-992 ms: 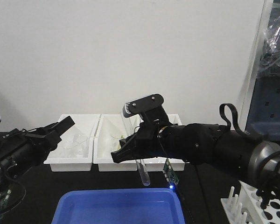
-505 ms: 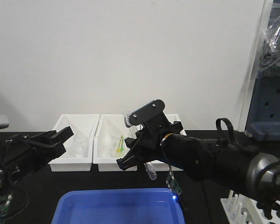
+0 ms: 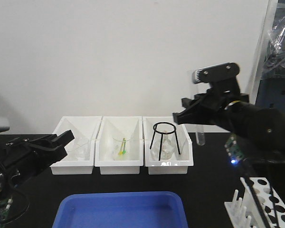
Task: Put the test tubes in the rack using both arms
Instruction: 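Carry the tube with the right gripper over the white rack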
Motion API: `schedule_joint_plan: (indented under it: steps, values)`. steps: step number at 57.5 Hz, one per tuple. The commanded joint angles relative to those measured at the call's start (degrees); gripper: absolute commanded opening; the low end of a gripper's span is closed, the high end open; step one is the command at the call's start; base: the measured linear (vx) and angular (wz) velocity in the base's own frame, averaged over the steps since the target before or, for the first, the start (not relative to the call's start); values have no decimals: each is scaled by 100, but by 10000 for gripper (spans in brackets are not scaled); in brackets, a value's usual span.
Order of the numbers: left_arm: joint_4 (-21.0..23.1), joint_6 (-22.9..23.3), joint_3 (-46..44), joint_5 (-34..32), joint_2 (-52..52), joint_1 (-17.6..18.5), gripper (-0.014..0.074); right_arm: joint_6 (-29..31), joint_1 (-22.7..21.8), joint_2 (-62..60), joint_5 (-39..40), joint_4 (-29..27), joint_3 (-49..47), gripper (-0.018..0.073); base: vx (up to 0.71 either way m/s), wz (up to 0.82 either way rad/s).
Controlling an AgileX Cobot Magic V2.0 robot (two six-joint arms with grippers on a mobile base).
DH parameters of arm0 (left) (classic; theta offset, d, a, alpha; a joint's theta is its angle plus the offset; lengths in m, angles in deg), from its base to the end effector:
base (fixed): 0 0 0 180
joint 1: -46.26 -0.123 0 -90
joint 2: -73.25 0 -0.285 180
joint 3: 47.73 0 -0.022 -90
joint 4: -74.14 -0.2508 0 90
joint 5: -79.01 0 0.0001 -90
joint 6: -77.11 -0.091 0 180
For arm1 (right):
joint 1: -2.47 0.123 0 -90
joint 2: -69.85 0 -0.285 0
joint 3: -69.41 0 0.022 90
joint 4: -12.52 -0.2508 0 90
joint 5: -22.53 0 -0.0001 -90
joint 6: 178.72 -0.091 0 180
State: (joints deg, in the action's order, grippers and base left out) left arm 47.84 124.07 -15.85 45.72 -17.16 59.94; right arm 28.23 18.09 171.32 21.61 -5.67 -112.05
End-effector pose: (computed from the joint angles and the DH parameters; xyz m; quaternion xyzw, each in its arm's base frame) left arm 0.2999 -0.0957 0.2897 0.0176 0.7176 -0.3091 0.6238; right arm 0.3820 0.1073 0.3631 -0.1644 0.7533 0.0400 0.6356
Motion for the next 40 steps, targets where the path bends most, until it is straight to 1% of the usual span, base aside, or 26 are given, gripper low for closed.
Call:
schedule_joint_plan:
  steps: [1,7,14,17,21,26,30,33,40]
  values:
    - [152,-13,-184,-423,189,-14,421,76,-255,-535,336,6,-6,-8,0,0]
    - [147,-13,-184,-423,189,-14,421,88,-448,-923,825,8,794,-8,0,0]
    - [147,-13,-184,-423,189,-14,421,95,-556,-1313,1933,4,1902,-8,0,0]
    - [147,-13,-184,-403,189,-14,421,73,-619,-1443,2259,-84,2282,-8,0,0]
    - [147,-13,-184,-403,189,-14,421,67,-743,-1564,2640,-343,2808,-8,0,0]
    - [147,-7,-184,-407,189,-14,421,73,-940,-1695,2951,-574,3308,-8,0,0]
    - [147,-7,-184,-421,189,-14,421,53,-1059,-1792,3204,-579,3600,-8,0,0]
    - [147,-7,-184,-421,189,-14,421,48,-1060,-1839,3408,-572,3742,-8,0,0]
    - [142,-7,-184,-420,189,-14,421,48,-1060,-1853,3378,-572,3858,-8,0,0]
